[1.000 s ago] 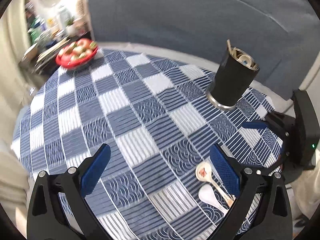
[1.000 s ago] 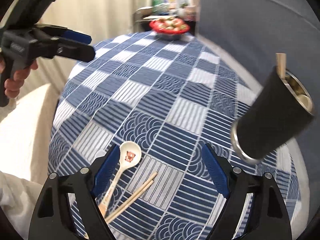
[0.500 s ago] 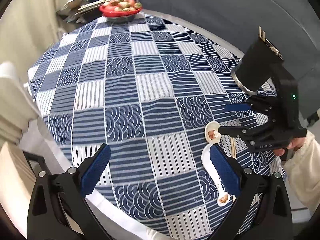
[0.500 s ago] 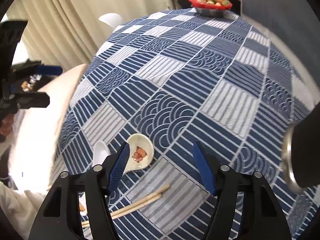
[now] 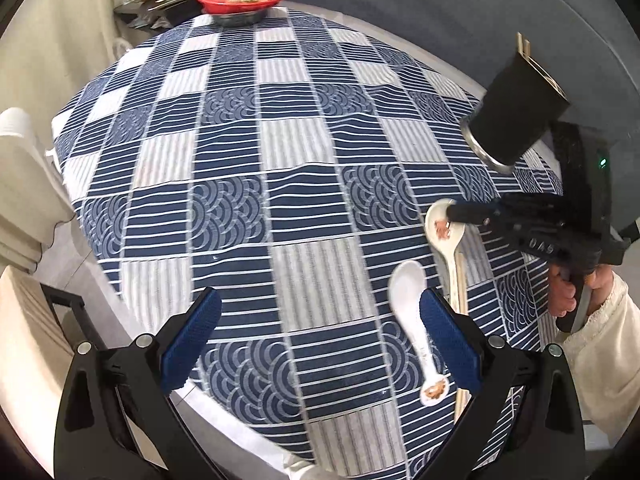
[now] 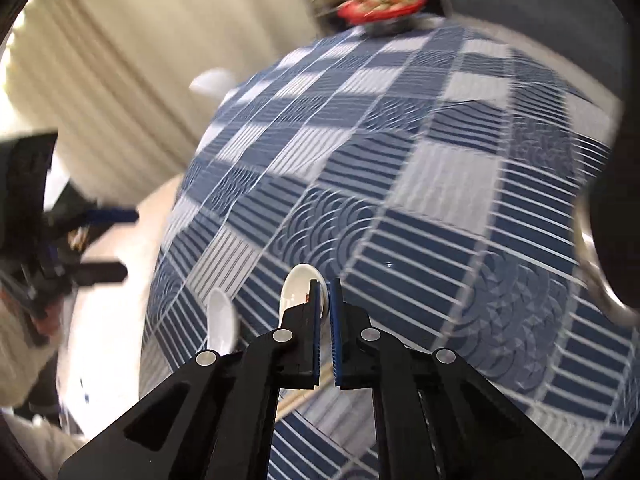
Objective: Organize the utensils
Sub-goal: 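Grasp the bear-print white spoon near its bowl with the right tool, then grasp the spoon's handle with the left tool while the right tool holds the bowl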
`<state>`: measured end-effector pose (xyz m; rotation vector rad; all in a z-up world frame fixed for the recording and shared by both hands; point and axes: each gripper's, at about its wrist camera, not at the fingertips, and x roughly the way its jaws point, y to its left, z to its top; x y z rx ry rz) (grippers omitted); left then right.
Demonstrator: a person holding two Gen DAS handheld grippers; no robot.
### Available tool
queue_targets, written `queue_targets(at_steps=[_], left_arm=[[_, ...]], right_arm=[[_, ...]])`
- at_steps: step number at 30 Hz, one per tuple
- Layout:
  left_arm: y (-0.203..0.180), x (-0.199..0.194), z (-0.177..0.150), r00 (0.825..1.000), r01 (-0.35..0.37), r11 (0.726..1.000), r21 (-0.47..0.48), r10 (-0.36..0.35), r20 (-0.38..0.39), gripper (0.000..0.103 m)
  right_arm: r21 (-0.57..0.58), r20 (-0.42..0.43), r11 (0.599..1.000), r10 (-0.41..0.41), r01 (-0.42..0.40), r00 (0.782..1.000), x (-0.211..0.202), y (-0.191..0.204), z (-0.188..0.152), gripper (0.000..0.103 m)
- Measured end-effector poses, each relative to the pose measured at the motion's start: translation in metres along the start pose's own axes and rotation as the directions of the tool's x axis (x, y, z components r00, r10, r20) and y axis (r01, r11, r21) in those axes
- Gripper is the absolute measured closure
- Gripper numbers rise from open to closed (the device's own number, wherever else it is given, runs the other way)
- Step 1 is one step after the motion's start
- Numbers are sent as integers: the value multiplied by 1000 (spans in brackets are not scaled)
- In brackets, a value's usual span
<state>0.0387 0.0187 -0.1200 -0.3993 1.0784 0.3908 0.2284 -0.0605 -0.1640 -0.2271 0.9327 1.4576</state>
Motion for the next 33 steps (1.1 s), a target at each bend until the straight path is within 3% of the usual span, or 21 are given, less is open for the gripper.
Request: queue_targets(at_steps=[6, 10, 21, 24, 26, 27, 33], left_arm=[[-38, 11, 0, 998, 61, 995, 73, -61, -12, 6], [-62, 19, -3, 997, 81, 989, 125, -79, -25, 6], [-106, 21, -6, 980, 198, 969, 149, -193, -47, 6], [-114, 19, -2, 970, 240, 959, 147, -232, -72, 33], [-117, 22, 1, 960, 273, 952, 141, -259, -108, 75], [-119, 23, 2, 956, 281, 949, 141, -265, -122, 82], [-130, 10, 7, 959, 279, 943, 180, -264, -105, 85]], right_arm=[[104, 73, 993, -69, 61, 995, -32, -17, -12, 98], [164, 148, 985, -76, 52, 986, -54, -26, -19, 98], [188, 270, 981, -91, 40, 958, -90, -15, -17, 98], [181, 296, 983, -78, 24, 952, -100, -9, -16, 98], [173, 313, 985, -73, 19, 947, -109, -4, -16, 98], [170, 321, 985, -73, 19, 944, -113, -2, -16, 98], [144, 349, 989, -84, 35, 933, -137, 5, -13, 97]])
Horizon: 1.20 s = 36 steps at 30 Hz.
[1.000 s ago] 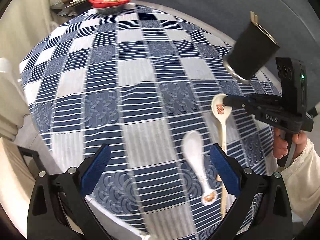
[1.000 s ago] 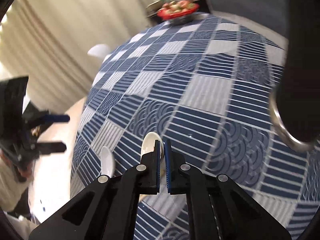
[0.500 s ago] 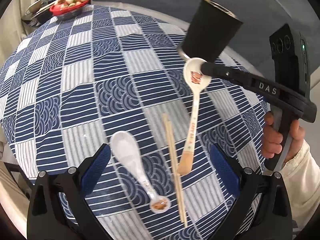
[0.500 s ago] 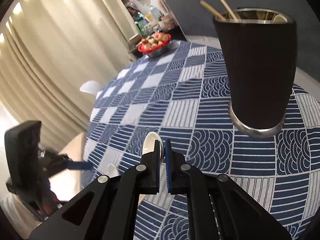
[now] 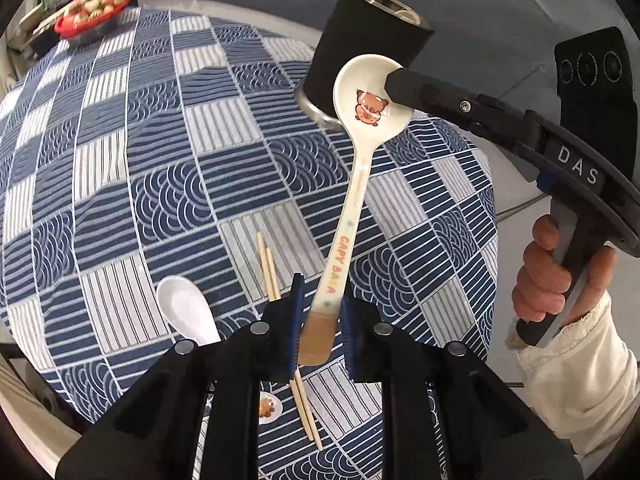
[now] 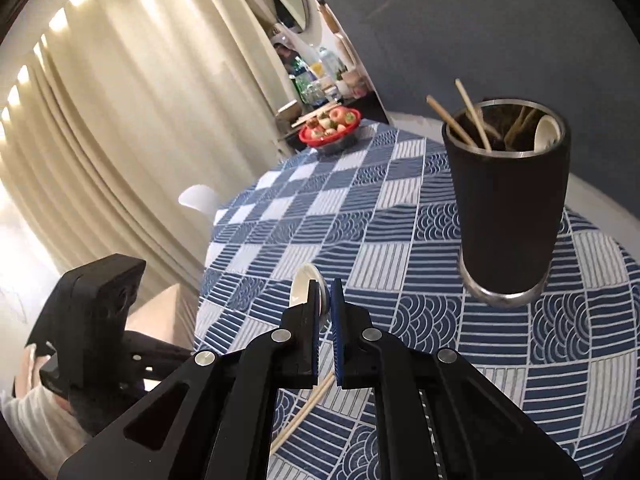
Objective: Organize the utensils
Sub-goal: 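Grasp the spoon's handle with the left tool while the right tool holds the bowl, then lower the bear-print spoon handle-first into the black cup and open both tools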
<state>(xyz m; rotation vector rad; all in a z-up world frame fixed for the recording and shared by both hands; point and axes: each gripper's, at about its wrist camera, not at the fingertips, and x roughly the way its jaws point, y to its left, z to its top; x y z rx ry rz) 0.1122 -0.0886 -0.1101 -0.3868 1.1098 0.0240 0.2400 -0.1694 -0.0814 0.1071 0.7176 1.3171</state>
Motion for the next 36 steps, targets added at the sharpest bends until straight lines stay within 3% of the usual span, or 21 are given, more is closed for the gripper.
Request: queue_targets(at_steps=[8, 17, 27, 36], left_arm=[[-12, -17, 31, 1000, 3, 998, 59, -4, 11, 85], [-42, -35, 90, 998, 21, 980, 197, -31, 50, 85], [-77, -41, 154, 992, 62, 935, 348, -95, 79, 85], [-91, -22, 204, 986, 119, 885, 450, -160, 54, 85]], right_arm=[[-25, 64, 1000, -11, 13, 998, -29, 4, 28, 97], [-62, 178, 991, -102, 115, 979, -75, 5, 72, 97], [-78, 283, 955, -254, 286, 925, -125, 0, 118, 97], [-49, 329, 911, -372, 409, 868, -140, -7, 142, 96]])
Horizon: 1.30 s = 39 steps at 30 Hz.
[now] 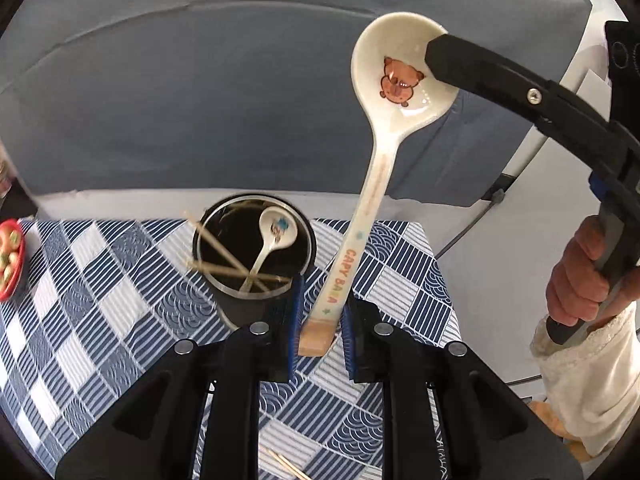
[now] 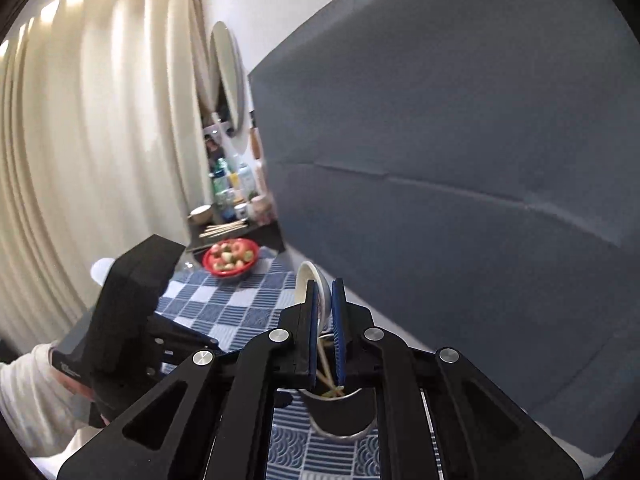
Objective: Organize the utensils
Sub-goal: 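Lower the bear-print spoon handle-first into the black cup and open both tools, then withdraw both tools from the cup toward the plain white spoon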
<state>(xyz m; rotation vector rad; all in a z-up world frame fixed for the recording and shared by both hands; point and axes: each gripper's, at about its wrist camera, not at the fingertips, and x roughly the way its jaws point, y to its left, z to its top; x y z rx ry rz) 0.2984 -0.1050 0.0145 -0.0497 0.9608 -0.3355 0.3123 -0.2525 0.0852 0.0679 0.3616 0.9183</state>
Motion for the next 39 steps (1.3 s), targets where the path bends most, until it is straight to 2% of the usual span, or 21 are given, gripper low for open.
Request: queue_targets(at_steps=[7, 17, 20, 21, 22, 23, 24, 25, 26, 27, 28, 30, 34, 39], left_arm=[[20, 33, 18, 999, 37, 999, 37, -36, -31, 85], [34, 61, 19, 996, 48, 998, 39, -45, -74, 85], [41, 62, 19, 999, -5, 1000, 22, 6, -51, 83], [46, 60, 19, 999, -23, 1000, 3, 23, -30, 79], [50, 57, 19, 1000, -21, 1000, -15, 20, -19, 61], [57, 49, 17, 1000, 19, 998, -57, -18, 15, 49], [59, 43, 15, 999, 41, 997, -69, -39, 37, 42], [61, 36, 13, 997, 42, 996, -78, -37, 64, 27], [63, 26, 10, 995, 18, 996, -82, -10, 98, 16], [64, 16, 6, 991, 4, 996, -88, 8, 133, 12], [68, 8, 2, 988, 19, 995, -100, -3, 157, 8], [74, -2, -5, 985, 38, 990, -136, -14, 174, 7], [85, -19, -20, 982, 22, 983, -182, 13, 189, 6], [94, -38, -54, 981, -41, 978, -203, 78, 177, 6]], right_arm=[[-9, -34, 997, -79, 78, 996, 21, -2, 0, 95], [-21, -83, 993, -122, 120, 989, 44, 5, -14, 95], [-23, -95, 992, -127, 126, 987, 53, 9, -16, 94], [-23, -106, 990, -143, 141, 984, 57, 10, -18, 87], [-27, -115, 985, -171, 169, 979, 64, 12, -16, 52], [-32, -110, 976, -216, 214, 970, 64, 13, -18, 30], [-31, -89, 971, -240, 238, 967, 65, 14, -17, 11], [-25, -50, 967, -254, 253, 966, 57, 12, -18, 12], [-6, -29, 970, -242, 242, 970, 51, 10, -18, 12], [14, -24, 972, -235, 236, 972, 47, 7, -17, 12], [33, -22, 971, -236, 237, 972, 44, 4, -17, 12], [58, -22, 969, -240, 241, 970, 40, -2, -17, 12], [95, -54, 965, -241, 245, 969, 41, -4, -21, 12], [88, -82, 971, -217, 224, 973, 38, 6, -37, 11]])
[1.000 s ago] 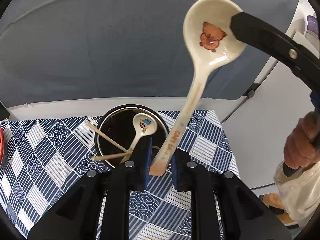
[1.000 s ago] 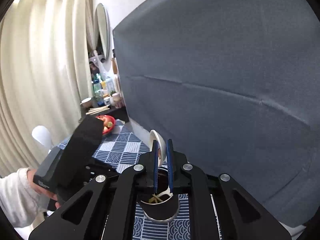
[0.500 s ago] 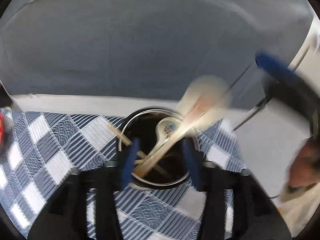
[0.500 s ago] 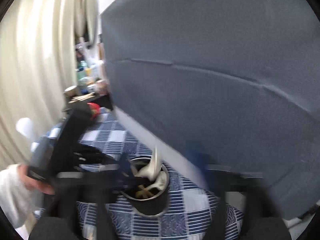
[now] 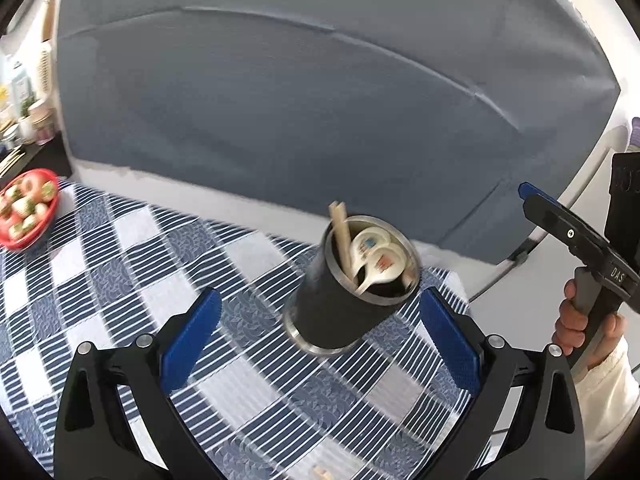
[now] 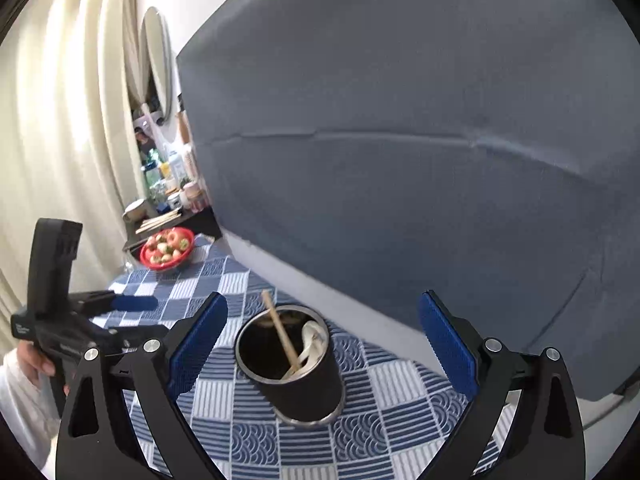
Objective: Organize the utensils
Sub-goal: 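Withdraw both tools from the cup toward the plain white spoon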
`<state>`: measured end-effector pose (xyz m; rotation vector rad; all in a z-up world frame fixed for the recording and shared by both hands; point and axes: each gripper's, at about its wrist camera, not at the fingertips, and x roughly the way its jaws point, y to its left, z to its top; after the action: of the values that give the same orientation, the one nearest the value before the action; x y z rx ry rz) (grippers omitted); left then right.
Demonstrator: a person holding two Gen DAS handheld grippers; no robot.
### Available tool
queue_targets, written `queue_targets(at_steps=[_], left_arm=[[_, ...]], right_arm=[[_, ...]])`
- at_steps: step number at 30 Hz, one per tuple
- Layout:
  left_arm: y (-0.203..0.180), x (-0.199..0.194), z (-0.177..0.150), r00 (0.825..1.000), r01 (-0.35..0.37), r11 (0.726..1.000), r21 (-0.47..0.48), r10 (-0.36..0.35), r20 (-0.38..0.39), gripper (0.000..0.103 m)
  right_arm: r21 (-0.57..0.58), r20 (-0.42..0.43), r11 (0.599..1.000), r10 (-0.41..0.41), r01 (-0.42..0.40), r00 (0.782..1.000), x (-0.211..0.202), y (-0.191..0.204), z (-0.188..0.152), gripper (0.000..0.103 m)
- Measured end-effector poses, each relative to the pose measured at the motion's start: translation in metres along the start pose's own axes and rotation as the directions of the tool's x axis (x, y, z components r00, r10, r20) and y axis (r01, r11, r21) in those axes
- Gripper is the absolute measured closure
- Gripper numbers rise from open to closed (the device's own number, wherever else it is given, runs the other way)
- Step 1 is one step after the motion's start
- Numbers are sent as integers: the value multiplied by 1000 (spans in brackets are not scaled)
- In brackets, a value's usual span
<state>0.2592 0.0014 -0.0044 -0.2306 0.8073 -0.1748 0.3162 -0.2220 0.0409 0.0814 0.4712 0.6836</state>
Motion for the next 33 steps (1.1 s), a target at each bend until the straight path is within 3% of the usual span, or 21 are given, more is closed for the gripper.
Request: queue_targets(at_steps=[13, 17, 23, 26, 33], left_arm=[[52, -35, -74, 987, -111, 991, -76, 101, -122, 6], [61, -40, -94, 976, -189, 980, -66, 179, -127, 6], [75, -39, -127, 962, -211, 974, -86, 191, -196, 6], [80, -38, -145, 954, -209, 974, -90, 183, -236, 6], [80, -30, -177, 947, -139, 986, -89, 107, -302, 6]], right_arm=[[-93, -167, 988, 108, -124, 980, 19, 52, -46, 11], [-82, -208, 985, 131, -151, 969, 27, 59, -61, 11], [-57, -265, 985, 142, -163, 954, 38, 65, -86, 11], [-98, -289, 986, 101, -135, 952, 42, 73, -103, 11], [-144, -416, 969, 127, -202, 901, 47, 93, -149, 11]])
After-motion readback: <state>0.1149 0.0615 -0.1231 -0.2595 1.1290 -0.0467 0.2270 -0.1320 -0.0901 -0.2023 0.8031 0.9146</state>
